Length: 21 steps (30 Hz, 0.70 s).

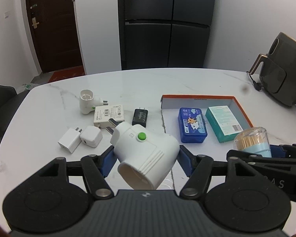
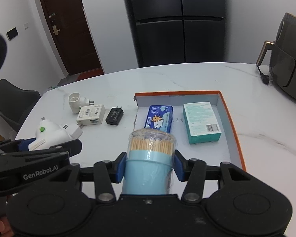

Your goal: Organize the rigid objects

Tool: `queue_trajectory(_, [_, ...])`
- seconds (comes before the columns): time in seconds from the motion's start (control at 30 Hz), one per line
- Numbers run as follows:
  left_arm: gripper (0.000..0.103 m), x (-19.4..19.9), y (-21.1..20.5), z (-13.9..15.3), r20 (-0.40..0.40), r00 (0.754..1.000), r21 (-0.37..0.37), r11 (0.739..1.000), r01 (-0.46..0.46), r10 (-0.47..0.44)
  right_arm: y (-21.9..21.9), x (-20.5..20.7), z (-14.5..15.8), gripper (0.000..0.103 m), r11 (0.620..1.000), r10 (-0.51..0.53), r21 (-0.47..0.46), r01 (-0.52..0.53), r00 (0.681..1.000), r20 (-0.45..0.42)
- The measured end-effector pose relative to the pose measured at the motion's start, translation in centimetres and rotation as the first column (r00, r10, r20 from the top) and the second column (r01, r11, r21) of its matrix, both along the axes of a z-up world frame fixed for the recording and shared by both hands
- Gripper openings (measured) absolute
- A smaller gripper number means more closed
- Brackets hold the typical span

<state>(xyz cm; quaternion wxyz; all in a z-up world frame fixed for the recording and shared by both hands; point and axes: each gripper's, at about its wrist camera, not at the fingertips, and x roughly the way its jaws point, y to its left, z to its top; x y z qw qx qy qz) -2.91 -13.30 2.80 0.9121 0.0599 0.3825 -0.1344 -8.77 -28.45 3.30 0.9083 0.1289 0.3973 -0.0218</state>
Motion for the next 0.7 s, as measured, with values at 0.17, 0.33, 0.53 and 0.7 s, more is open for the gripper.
queue_trajectory(0.17, [0.068, -0.2, -0.6, 0.0, -0.001, 1.0, 0.002, 1.0, 0.008, -0.008, -0.7, -0.2, 0.0, 0.06, 1.0, -0.01, -0.001, 0.01, 1.0, -0.001])
queue_trajectory(0.33, [0.068, -0.3, -1.4, 0.0, -0.001, 1.0, 0.001, 1.0, 0.016, -0.016, -1.4, -0.4, -0.1, 0.06, 1.0, -0.022, -0.005, 0.022, 1.0, -0.004])
queue_trajectory(0.53, [0.068, -0.3, -2.2, -0.1, 0.0, 1.0, 0.003, 1.0, 0.026, -0.026, -2.5, -0.8, -0.2, 0.06, 0.999, -0.041, -0.01, 0.041, 0.999, -0.007])
queue_trajectory(0.7, [0.068, -0.4, -2.8, -0.2, -0.002, 0.999, 0.006, 0.999, 0.035, -0.035, -3.2, -1.0, -0.3, 0.06, 0.999, -0.054, -0.01, 0.054, 0.999, -0.008])
